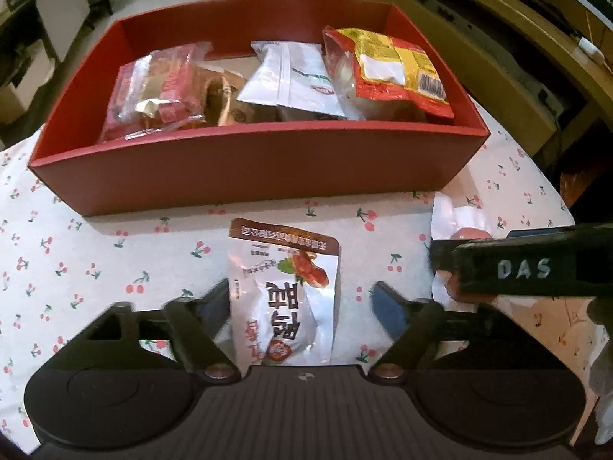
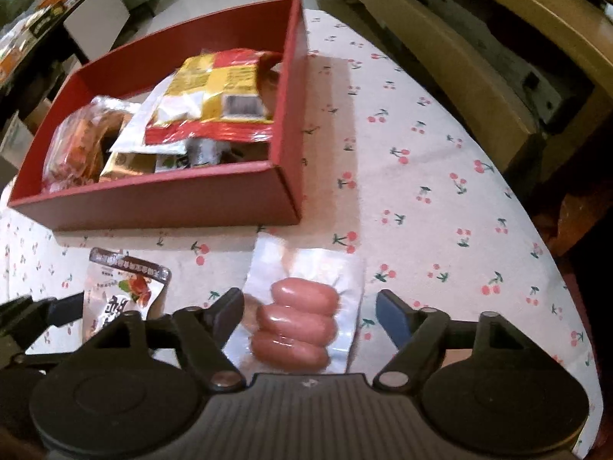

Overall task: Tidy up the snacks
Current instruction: 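Grasp the white jerky packet with the left gripper while the right grasps the sausage pack, then lift both held packets and carry them over the red box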

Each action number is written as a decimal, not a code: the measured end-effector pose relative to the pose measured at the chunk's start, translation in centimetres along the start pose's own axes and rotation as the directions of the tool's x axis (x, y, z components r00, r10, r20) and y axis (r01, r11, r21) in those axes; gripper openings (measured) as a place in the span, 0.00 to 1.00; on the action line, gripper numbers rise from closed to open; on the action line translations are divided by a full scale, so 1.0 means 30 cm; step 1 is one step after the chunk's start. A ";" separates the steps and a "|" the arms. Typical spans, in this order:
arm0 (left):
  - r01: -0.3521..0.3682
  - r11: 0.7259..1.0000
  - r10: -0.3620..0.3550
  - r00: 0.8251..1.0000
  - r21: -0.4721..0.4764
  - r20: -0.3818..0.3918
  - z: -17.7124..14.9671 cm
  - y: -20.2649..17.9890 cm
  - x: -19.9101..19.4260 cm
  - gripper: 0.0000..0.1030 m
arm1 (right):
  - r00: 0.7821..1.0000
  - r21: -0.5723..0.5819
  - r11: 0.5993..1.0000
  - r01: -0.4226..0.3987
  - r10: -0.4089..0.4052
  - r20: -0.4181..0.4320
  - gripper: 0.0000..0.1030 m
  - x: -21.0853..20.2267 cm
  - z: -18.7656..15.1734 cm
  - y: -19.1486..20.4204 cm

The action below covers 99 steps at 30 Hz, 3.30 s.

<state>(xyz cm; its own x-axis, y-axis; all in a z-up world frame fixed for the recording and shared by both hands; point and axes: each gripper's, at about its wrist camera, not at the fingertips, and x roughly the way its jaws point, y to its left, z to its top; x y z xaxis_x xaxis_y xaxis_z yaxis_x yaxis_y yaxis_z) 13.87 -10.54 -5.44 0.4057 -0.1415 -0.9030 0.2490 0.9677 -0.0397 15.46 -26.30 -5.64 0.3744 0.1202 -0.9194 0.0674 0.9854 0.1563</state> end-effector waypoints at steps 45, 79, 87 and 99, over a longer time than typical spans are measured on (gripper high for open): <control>-0.034 0.999 0.034 0.999 0.014 -0.004 -0.130 0.067 -0.087 0.57 | 0.996 -0.217 0.975 0.054 -0.038 0.077 0.74 -0.107 -0.184 0.144; 0.002 0.998 0.011 0.979 -0.064 0.205 -0.032 0.091 -0.307 0.55 | 0.951 -0.173 0.985 0.006 0.048 0.304 0.73 -0.313 -0.114 0.176; -0.017 0.998 0.033 0.969 -0.068 0.246 0.060 0.101 -0.320 0.54 | 0.936 -0.139 0.990 0.008 0.041 0.350 0.73 -0.328 -0.030 0.182; -0.056 0.995 0.077 0.956 -0.079 0.284 0.231 0.125 -0.281 0.54 | 0.921 -0.124 0.992 0.021 0.030 0.389 0.73 -0.285 0.158 0.199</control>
<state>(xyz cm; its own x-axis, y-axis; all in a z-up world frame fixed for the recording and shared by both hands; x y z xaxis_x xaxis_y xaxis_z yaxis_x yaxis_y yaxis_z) 17.48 -7.16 5.00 0.6569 -0.1205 -0.7443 0.1555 0.9876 -0.0227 17.06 -22.01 4.86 0.7069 0.0931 -0.7012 -0.0405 0.9950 0.0913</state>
